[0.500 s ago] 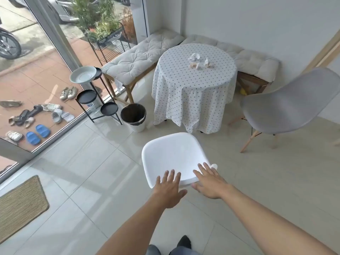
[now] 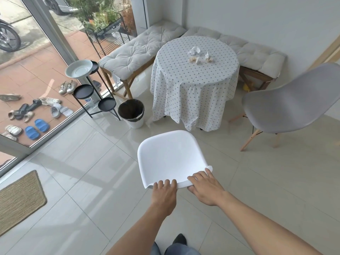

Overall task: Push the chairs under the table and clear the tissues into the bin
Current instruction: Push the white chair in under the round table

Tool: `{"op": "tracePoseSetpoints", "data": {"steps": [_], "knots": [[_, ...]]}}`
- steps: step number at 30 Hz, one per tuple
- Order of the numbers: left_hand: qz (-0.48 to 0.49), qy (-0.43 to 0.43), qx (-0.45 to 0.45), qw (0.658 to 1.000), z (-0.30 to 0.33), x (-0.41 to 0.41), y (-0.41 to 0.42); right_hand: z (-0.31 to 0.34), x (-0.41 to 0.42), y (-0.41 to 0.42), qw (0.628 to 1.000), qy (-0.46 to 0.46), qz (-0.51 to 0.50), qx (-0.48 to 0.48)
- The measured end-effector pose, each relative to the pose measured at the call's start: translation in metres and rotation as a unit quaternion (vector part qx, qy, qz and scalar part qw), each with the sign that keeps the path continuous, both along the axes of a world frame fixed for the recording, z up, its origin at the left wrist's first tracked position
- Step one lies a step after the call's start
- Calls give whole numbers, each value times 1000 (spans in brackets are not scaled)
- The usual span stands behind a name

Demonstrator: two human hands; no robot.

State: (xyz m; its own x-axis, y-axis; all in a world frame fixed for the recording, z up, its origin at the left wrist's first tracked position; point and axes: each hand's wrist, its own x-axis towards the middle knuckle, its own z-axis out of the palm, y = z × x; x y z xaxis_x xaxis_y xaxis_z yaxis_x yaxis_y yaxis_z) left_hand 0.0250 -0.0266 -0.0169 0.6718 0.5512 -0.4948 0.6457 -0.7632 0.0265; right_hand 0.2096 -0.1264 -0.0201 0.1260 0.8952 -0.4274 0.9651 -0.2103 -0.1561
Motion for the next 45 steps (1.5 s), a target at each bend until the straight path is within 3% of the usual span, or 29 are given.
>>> {"op": "tracePoseSetpoints", "data": {"steps": [7,19,45], "knots": [[-26,-50,-1,998,-3,-2,12,-5,2,1,1000,-7,1,26],[-83,-59,-8,995,-6,-3,52,-7,-3,24,998,-18,-19,49],[-243,0,5,970,8,49,349,-6,-8,256,974,57,-215,39]]}}
